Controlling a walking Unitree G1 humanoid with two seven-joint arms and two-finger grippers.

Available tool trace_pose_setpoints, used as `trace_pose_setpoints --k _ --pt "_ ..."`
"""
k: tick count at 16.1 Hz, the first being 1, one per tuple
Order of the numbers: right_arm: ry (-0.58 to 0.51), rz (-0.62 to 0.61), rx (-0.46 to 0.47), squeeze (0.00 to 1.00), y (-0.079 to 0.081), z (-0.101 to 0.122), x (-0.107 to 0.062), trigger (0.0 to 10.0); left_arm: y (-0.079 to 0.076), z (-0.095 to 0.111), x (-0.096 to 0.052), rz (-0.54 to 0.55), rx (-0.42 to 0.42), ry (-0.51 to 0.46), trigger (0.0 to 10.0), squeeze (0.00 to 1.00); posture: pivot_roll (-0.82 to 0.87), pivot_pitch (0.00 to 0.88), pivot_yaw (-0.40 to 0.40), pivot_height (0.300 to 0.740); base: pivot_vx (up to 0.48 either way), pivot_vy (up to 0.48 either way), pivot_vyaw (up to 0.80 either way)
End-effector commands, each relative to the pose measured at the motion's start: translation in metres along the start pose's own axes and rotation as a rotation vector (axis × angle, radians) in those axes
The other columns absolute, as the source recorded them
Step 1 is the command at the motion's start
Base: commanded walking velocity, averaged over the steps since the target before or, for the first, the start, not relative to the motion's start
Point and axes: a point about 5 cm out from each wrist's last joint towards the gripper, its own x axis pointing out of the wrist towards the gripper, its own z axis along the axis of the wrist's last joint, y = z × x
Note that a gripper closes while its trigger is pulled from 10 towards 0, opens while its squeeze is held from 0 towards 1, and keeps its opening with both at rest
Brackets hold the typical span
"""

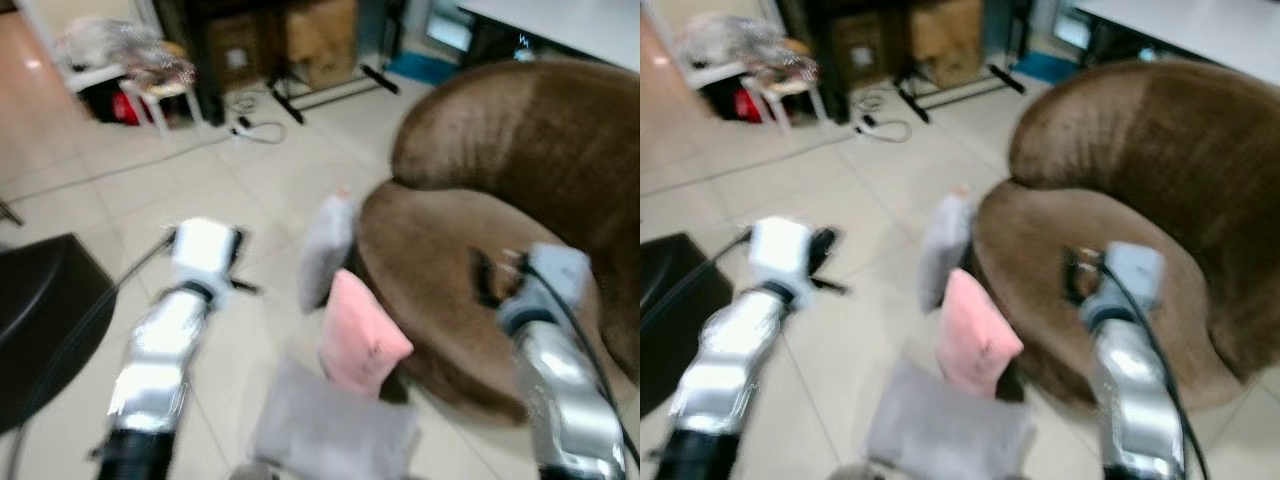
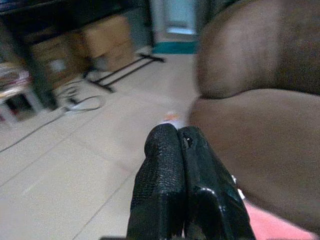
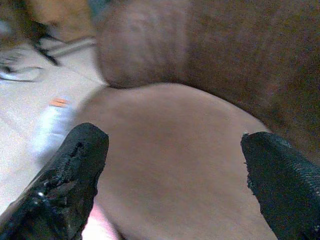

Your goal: Move the pillow to the sofa from floor

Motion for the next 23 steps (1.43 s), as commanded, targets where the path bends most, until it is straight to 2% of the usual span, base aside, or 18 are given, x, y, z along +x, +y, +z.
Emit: trace_pose_setpoints --k 1,5,6,23 --pt "-0.007 0.018 0.011 0.0 0.007 0.002 -0.001 10.0 0.008 -0.006 -0.003 0.02 0.001 0.029 10.0 0.0 -0.11 0.0 0.043 0.74 0.0 0.0 0.0" --pt "0.024 0.004 -0.009 0.0 0.005 -0.003 -0.002 10.0 0.006 -0.006 0.0 0.007 -0.004 0.031 10.0 0.0 -0.12 0.0 0.05 0.74 0.0 0.0 0.0" --pt "0.058 0.019 -0.05 0.0 0.007 -0.01 -0.001 10.0 0.007 -0.007 -0.001 0.009 -0.001 0.035 10.0 0.0 -0.12 0.0 0.05 0.74 0.0 0.0 0.0" --pt "0.081 0.033 -0.056 0.0 0.012 -0.015 -0.004 10.0 0.007 -0.01 -0.005 0.013 -0.009 0.036 10.0 0.0 -0.11 0.0 0.048 0.74 0.0 0.0 0.0"
